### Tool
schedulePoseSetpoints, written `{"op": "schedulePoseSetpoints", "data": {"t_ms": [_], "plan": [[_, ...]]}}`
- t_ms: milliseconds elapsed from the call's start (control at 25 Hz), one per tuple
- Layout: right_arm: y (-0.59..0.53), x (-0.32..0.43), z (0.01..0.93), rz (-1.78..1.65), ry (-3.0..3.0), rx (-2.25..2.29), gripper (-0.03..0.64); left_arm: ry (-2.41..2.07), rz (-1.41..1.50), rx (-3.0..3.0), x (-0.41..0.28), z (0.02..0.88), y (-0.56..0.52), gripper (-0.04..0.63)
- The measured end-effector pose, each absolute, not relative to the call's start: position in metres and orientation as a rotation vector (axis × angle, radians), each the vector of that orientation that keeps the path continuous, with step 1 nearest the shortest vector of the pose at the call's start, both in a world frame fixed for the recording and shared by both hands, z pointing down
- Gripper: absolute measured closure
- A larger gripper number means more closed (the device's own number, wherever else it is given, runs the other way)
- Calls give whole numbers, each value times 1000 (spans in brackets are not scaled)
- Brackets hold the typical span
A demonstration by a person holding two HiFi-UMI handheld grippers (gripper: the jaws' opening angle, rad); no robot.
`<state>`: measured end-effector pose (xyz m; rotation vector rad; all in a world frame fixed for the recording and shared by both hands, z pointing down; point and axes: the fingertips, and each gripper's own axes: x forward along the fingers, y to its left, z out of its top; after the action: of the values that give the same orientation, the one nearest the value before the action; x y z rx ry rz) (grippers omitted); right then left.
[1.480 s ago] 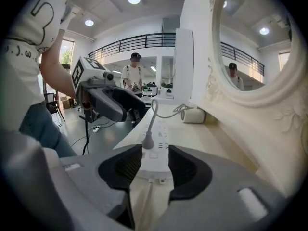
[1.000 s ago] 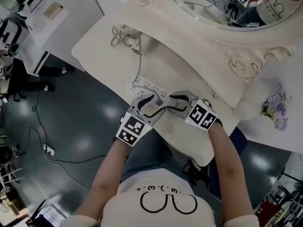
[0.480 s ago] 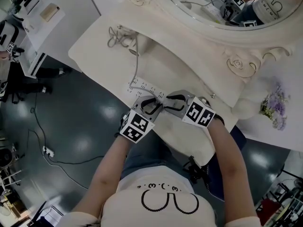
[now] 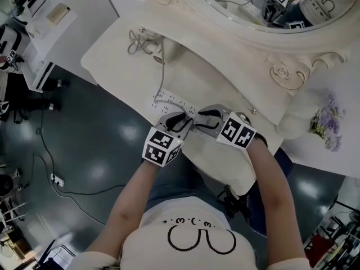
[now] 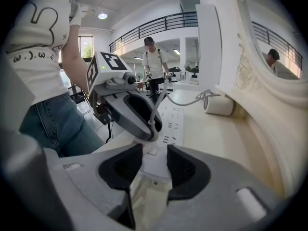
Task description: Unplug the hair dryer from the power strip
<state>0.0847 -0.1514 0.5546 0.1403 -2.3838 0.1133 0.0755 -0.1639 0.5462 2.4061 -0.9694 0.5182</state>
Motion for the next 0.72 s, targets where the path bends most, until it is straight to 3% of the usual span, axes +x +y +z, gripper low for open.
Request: {"op": "schedulePoseSetpoints", "data": {"t_ms": [400, 600, 720], "plan": [[-152, 86, 556, 101, -2367, 129, 459, -1045, 929, 2685, 80, 551, -156, 503], [-151, 84, 553, 121, -2392, 156, 459, -1017, 518, 2424, 74, 538, -165, 515], [-151, 83, 553, 136, -2386, 162, 459, -1022, 520, 2418, 73, 534, -167, 523]]}}
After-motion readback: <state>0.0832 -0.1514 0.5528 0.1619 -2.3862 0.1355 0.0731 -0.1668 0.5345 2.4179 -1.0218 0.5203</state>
